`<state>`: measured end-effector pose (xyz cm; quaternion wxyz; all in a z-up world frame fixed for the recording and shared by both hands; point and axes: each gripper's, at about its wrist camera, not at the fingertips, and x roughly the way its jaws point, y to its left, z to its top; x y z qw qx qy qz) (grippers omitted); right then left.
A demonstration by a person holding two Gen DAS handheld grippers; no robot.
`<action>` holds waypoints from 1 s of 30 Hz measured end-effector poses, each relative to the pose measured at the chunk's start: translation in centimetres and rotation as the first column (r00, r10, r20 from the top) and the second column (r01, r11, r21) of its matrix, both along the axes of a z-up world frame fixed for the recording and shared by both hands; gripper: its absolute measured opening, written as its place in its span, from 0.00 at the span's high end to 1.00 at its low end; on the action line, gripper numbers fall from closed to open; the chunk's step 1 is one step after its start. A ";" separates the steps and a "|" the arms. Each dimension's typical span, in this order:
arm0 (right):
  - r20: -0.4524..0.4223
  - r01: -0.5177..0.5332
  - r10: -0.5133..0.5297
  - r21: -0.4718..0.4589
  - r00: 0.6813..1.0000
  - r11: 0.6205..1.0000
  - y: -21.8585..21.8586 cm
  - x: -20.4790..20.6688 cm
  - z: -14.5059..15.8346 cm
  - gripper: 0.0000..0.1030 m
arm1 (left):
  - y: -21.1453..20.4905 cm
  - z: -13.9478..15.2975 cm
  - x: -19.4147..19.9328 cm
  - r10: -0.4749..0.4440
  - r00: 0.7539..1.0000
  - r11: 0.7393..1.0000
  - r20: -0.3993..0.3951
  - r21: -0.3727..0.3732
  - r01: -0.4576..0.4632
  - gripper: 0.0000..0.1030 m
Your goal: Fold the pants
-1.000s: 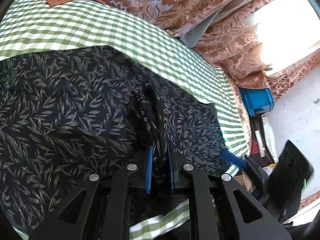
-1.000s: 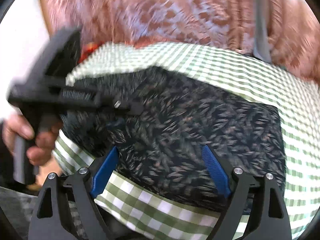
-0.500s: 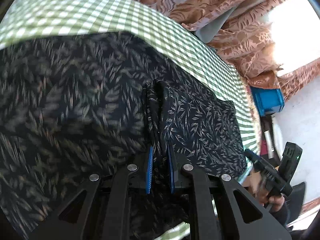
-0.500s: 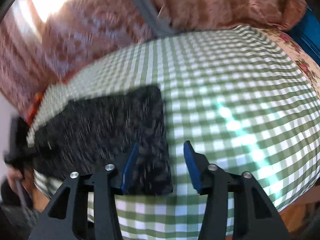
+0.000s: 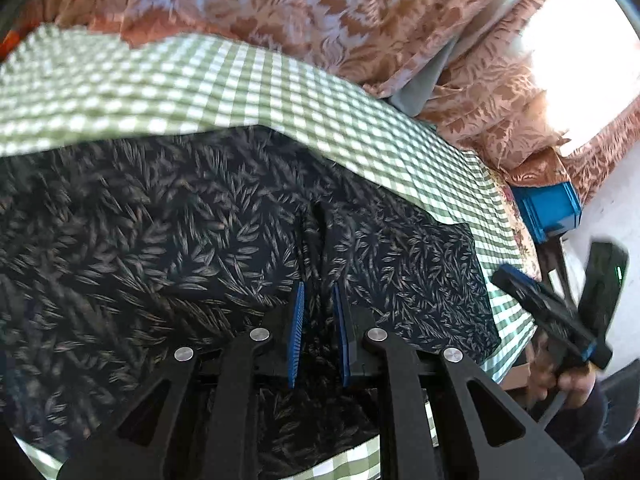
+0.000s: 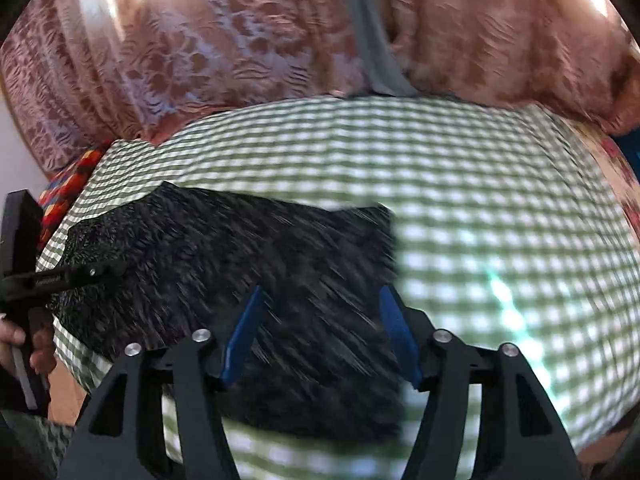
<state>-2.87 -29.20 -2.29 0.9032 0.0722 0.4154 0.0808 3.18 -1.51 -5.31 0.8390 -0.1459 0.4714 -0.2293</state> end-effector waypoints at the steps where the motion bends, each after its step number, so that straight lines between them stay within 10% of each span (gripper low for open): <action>1: 0.001 -0.004 0.004 0.002 1.000 1.000 0.6 0.8 -0.1 0.39 | -0.3 0.2 -0.4 -0.017 1.000 1.000 0.009 0.013 0.017 0.79; 10: -0.106 0.044 -0.043 0.005 0.993 0.999 0.7 6.7 -6.1 0.36 | -3.7 -2.4 -3.3 -0.092 0.993 0.959 0.078 0.274 0.068 0.74; 22: -0.013 0.047 -0.048 -0.055 0.999 0.997 2.5 5.3 -3.1 0.35 | -3.7 -0.6 -3.8 -0.040 0.992 0.950 0.120 0.312 0.001 0.69; 30: 0.017 -0.175 0.175 0.039 0.984 0.984 8.1 5.5 -0.6 0.46 | -1.9 0.2 -4.1 0.015 0.991 0.945 0.134 0.323 -0.058 0.69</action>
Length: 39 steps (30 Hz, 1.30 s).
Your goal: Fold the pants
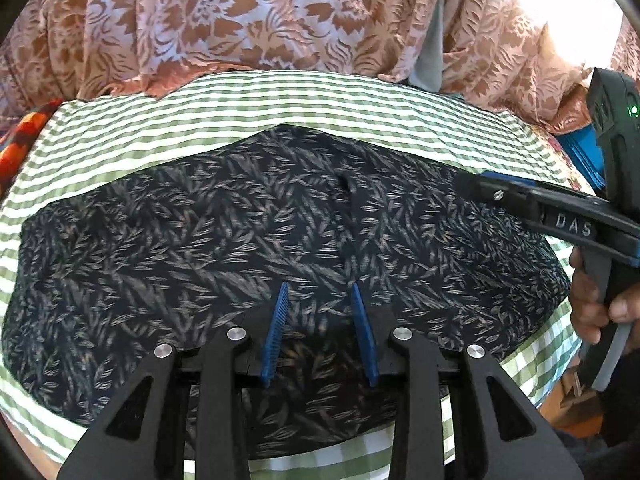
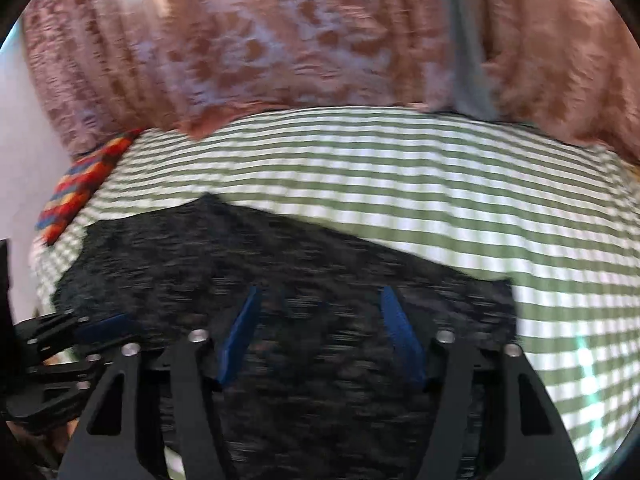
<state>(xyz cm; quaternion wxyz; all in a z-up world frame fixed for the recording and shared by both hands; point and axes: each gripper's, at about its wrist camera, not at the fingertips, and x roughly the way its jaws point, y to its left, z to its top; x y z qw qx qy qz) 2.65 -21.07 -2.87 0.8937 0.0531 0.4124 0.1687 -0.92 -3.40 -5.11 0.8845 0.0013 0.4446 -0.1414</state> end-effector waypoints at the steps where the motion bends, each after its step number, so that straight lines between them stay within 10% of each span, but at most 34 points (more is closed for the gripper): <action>1: -0.008 -0.021 0.021 0.003 1.000 1.000 0.8 0.2 -0.2 0.47 | 0.2 0.0 0.0 0.007 1.000 1.000 0.001 0.003 -0.007 0.69; 17: -0.055 -0.069 0.067 -0.041 0.996 0.997 6.6 4.2 -4.5 0.49 | 4.8 0.7 -0.4 0.160 0.987 0.987 0.011 0.019 -0.160 0.53; 33: 0.018 -0.136 0.135 0.061 0.991 0.989 6.1 -2.4 0.1 0.53 | 7.0 1.0 -1.2 0.230 0.973 0.973 0.024 0.018 -0.230 0.41; 39: -0.073 -0.201 0.208 0.088 0.975 0.976 8.1 -4.4 -2.6 0.56 | 8.4 0.7 -1.4 0.262 0.965 0.965 0.006 -0.010 -0.262 0.41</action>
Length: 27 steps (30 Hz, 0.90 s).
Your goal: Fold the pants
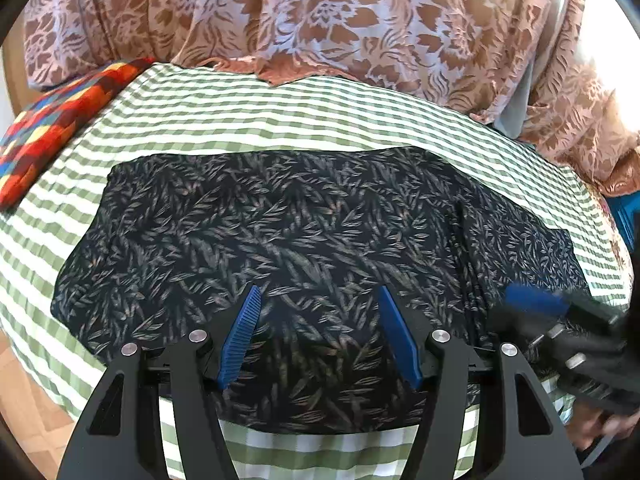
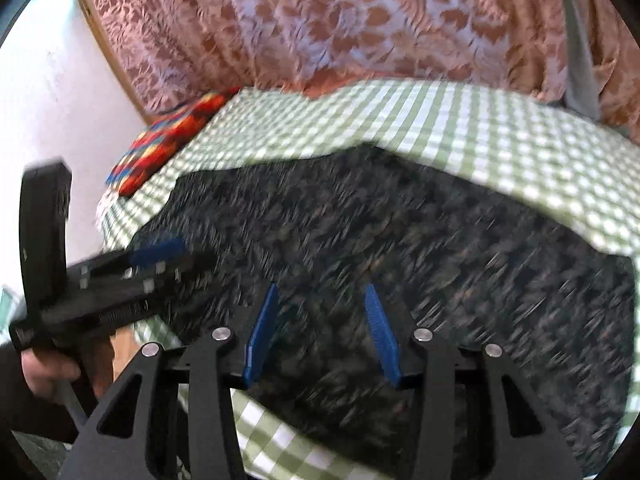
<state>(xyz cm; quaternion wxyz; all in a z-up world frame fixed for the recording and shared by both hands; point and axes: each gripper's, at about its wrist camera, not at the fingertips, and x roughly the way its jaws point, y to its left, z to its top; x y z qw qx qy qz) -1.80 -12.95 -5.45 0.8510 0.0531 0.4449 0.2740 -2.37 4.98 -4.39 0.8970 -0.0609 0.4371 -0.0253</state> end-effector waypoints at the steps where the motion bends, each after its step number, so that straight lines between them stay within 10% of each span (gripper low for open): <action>1: -0.034 -0.005 0.005 -0.007 0.999 1.000 0.5 0.1 -1.1 0.55 | 0.5 0.1 -0.1 0.006 1.000 1.000 -0.001 -0.017 -0.006 0.41; 6: -0.019 -0.013 0.013 -0.008 1.000 1.000 1.1 0.1 -1.7 0.47 | 4.9 0.7 -1.5 0.075 0.997 0.984 0.000 -0.159 -0.074 0.41; 9: -0.017 -0.020 0.020 0.001 1.000 1.000 1.4 0.1 -1.7 0.43 | 10.2 0.7 -2.9 0.192 0.981 0.928 -0.030 -0.320 -0.191 0.41; 18: 0.010 -0.025 0.025 0.006 1.000 1.000 2.0 -0.5 -1.8 0.32 | 21.1 -4.0 -7.5 0.459 0.863 0.594 -0.210 -0.649 -0.474 0.30; 27: 0.008 -0.017 0.017 0.014 1.000 1.000 1.7 -0.6 -1.8 0.32 | 21.0 -4.4 -4.8 0.509 0.829 0.604 -0.231 -0.591 -0.535 0.41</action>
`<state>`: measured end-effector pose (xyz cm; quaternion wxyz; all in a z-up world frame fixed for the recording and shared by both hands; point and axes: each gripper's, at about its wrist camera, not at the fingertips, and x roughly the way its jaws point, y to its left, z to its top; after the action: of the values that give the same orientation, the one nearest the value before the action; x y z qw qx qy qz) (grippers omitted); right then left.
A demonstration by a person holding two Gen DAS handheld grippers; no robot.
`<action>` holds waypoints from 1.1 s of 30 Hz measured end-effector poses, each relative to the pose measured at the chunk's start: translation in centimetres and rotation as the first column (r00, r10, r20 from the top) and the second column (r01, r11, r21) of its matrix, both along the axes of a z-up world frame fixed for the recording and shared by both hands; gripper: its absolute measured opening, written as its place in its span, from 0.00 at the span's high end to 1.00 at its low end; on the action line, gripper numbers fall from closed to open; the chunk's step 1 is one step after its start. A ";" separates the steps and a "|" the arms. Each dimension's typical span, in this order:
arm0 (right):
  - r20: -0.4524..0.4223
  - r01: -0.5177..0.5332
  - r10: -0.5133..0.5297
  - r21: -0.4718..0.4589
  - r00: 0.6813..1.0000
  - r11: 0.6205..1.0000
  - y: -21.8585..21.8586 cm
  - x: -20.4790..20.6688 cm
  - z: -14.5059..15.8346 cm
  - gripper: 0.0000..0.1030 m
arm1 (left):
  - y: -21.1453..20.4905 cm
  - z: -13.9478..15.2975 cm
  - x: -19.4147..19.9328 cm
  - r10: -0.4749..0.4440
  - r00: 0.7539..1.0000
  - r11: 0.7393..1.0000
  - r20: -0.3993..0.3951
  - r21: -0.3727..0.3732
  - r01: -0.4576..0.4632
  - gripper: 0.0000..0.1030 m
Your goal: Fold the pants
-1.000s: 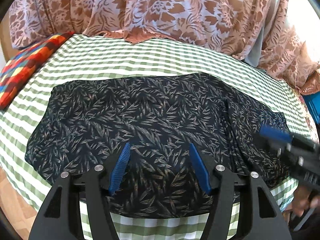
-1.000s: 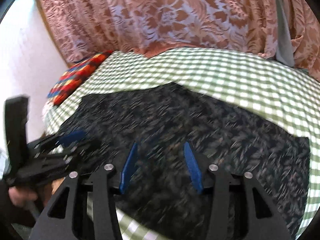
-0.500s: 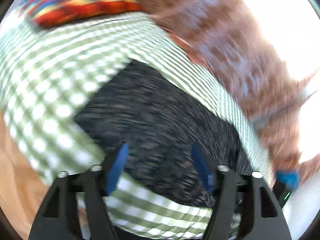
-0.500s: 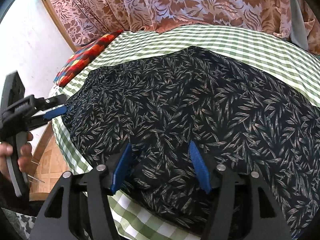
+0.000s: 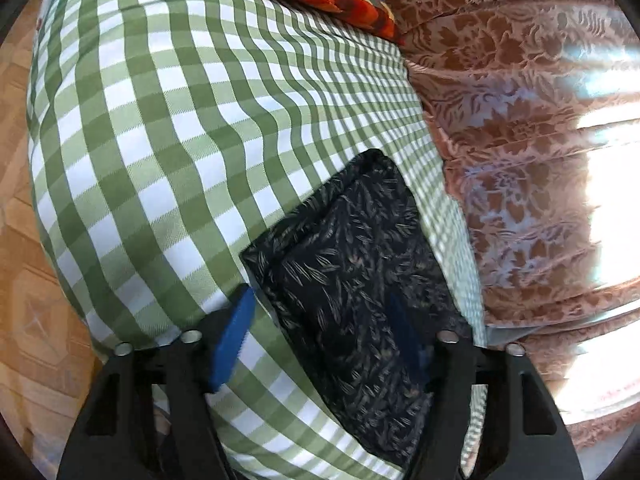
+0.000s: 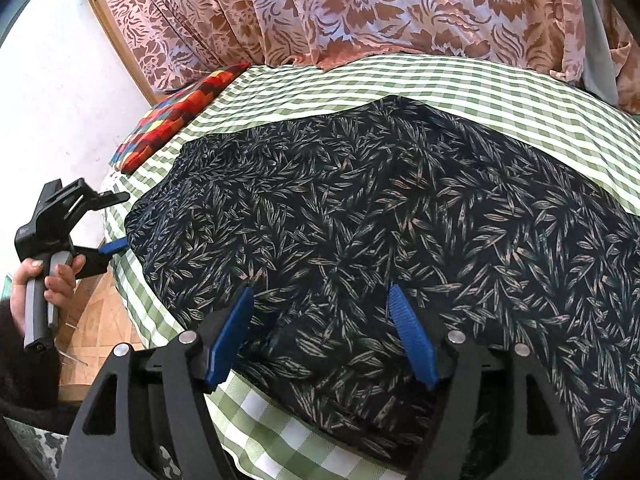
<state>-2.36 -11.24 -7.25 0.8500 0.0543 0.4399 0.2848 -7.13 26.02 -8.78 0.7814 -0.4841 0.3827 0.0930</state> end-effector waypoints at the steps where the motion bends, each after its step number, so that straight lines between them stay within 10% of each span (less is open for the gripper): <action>1: 0.000 0.000 0.000 0.000 1.000 1.000 0.0 0.0 0.0 0.32 | -0.1 0.0 0.4 -0.003 1.000 1.000 -0.017 0.020 0.004 0.44; 12: 0.003 -0.005 0.005 0.007 1.000 1.000 -0.2 0.0 0.5 0.28 | -4.8 4.0 2.0 -0.170 0.982 0.947 0.077 0.289 0.141 0.86; 17: -0.018 0.011 -0.008 0.164 1.000 0.986 -2.2 0.3 2.7 0.27 | -11.1 6.9 3.2 -0.411 0.893 0.857 0.181 0.410 0.312 0.88; 24: -0.152 -0.024 0.095 0.413 0.984 0.910 -2.2 3.6 3.9 0.19 | -18.9 7.2 4.4 -0.647 0.752 0.688 0.127 0.522 0.504 0.88; 33: -0.314 -0.040 0.279 0.597 0.907 0.801 3.0 9.5 2.5 0.16 | -21.7 7.0 3.1 -0.717 0.695 0.581 0.054 0.598 0.552 0.88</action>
<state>7.17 -8.26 -4.74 0.6613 0.3264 0.4943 0.4602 -3.98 4.31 -1.80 0.9107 -0.0806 0.3703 -0.1646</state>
